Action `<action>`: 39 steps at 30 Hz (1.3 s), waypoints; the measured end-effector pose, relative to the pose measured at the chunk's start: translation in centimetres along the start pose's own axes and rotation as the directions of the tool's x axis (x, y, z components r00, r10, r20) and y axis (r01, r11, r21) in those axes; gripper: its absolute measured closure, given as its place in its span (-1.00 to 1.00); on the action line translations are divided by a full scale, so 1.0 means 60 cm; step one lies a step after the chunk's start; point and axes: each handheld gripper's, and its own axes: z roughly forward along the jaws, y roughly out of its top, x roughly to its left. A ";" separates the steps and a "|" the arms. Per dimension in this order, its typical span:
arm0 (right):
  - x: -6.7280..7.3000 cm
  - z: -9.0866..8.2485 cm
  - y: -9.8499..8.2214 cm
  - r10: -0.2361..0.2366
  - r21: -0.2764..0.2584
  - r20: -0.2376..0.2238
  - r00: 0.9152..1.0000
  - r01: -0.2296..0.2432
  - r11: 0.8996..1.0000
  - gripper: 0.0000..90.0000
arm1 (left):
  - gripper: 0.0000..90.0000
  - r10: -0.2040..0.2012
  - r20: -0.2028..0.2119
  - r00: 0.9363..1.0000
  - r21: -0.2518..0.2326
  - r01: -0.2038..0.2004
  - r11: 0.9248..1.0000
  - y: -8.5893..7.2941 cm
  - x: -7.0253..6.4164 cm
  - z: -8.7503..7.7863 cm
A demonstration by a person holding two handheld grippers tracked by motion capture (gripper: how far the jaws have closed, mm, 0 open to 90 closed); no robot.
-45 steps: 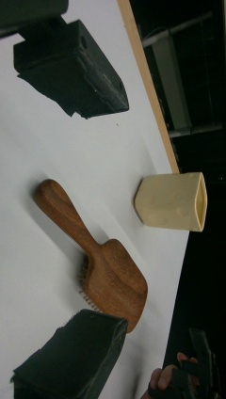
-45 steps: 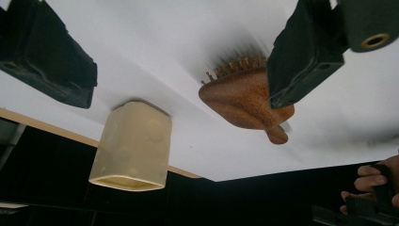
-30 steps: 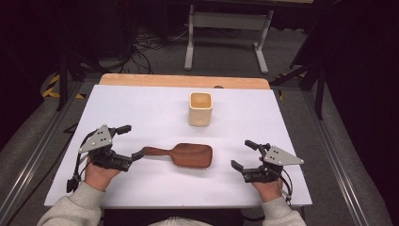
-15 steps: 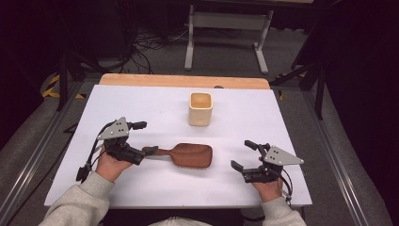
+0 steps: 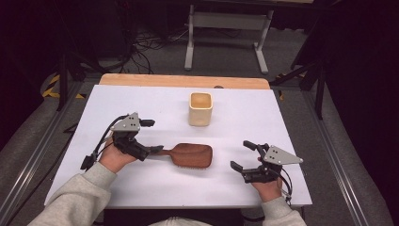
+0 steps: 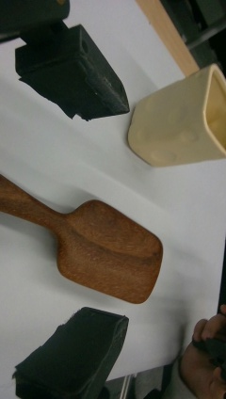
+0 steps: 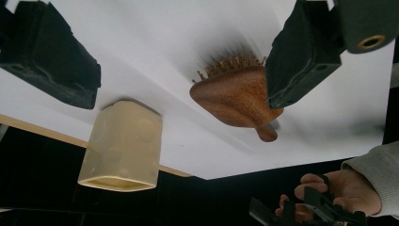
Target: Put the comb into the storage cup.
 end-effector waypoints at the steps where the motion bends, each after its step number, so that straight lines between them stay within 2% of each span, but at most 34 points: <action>1: 0.000 0.000 0.000 -0.002 -0.001 -0.001 1.000 0.002 1.000 -0.75 | -0.91 0.013 0.005 1.000 0.016 -0.013 1.000 0.001 0.001 0.002; 4: 0.000 0.000 0.000 0.000 0.001 -0.002 1.000 0.000 1.000 -0.75 | -0.91 0.036 0.025 0.999 0.058 -0.037 0.998 0.006 0.001 0.006; 5: 0.000 0.000 0.000 0.000 0.002 -0.002 1.000 0.000 1.000 -0.75 | -0.91 0.036 0.025 0.999 0.058 -0.037 0.998 0.006 0.001 0.006; 7: 0.000 0.000 0.000 -0.001 0.003 -0.002 1.000 0.001 1.000 -0.75 | -0.91 0.057 0.041 0.998 0.088 -0.060 0.994 0.009 0.001 0.011; 8: 0.000 0.000 0.000 0.001 0.003 -0.004 1.000 -0.001 1.000 -0.75 | -0.90 0.060 0.047 0.997 0.096 -0.064 0.993 0.010 0.001 0.012; 9: 0.000 0.000 0.000 0.001 0.005 -0.005 1.000 -0.001 1.000 -0.75 | -0.89 0.065 0.057 0.996 0.125 -0.072 0.990 0.012 0.003 0.015; 11: 0.000 0.000 0.000 -0.001 0.003 -0.008 1.000 0.001 1.000 -0.75 | -0.87 0.060 0.068 0.996 0.140 -0.069 0.988 0.012 0.004 0.018; 12: 0.000 0.000 0.000 -0.001 0.004 -0.007 1.000 0.001 1.000 -0.75 | -0.87 0.072 0.077 0.994 0.174 -0.084 0.981 0.013 0.004 0.024; 15: -0.001 0.000 0.000 0.003 0.003 -0.012 1.000 -0.003 1.000 -0.75 | -0.85 0.075 0.093 0.993 0.217 -0.094 0.972 0.014 0.007 0.030; 16: -0.001 0.000 0.000 0.003 0.003 -0.012 1.000 -0.003 1.000 -0.75 | -0.85 0.075 0.093 0.993 0.217 -0.094 0.972 0.014 0.007 0.030; 19: -0.001 0.001 -0.001 0.003 0.004 -0.015 1.000 -0.003 1.000 -0.75 | -0.85 0.075 0.107 0.991 0.244 -0.099 0.965 0.015 0.010 0.035; 27: -0.001 0.001 -0.001 0.002 0.008 -0.022 1.000 -0.002 1.000 -0.75 | -0.85 0.111 0.151 0.982 0.355 -0.159 0.921 0.015 0.015 0.052; 31: -0.002 0.002 -0.001 0.004 0.005 -0.028 1.000 -0.004 1.000 -0.75 | -0.85 0.128 0.180 0.975 0.438 -0.197 0.877 0.010 0.016 0.069; 33: -0.001 0.003 -0.001 0.003 0.006 -0.028 1.000 -0.003 1.000 -0.75 | -0.85 0.136 0.183 0.974 0.461 -0.207 0.863 0.010 0.016 0.075; 34: -0.001 0.003 -0.001 0.003 0.006 -0.028 1.000 -0.003 1.000 -0.75 | -0.85 0.136 0.183 0.974 0.461 -0.207 0.863 0.010 0.016 0.075; 36: -0.002 0.003 -0.001 0.004 0.006 -0.029 1.000 -0.004 1.000 -0.75 | -0.83 0.136 0.192 0.972 0.484 -0.214 0.848 0.009 0.016 0.084; 39: -0.002 0.003 -0.001 0.004 0.008 -0.030 1.000 -0.004 1.000 -0.75 | -0.79 0.144 0.201 0.969 0.499 -0.228 0.836 0.008 0.015 0.091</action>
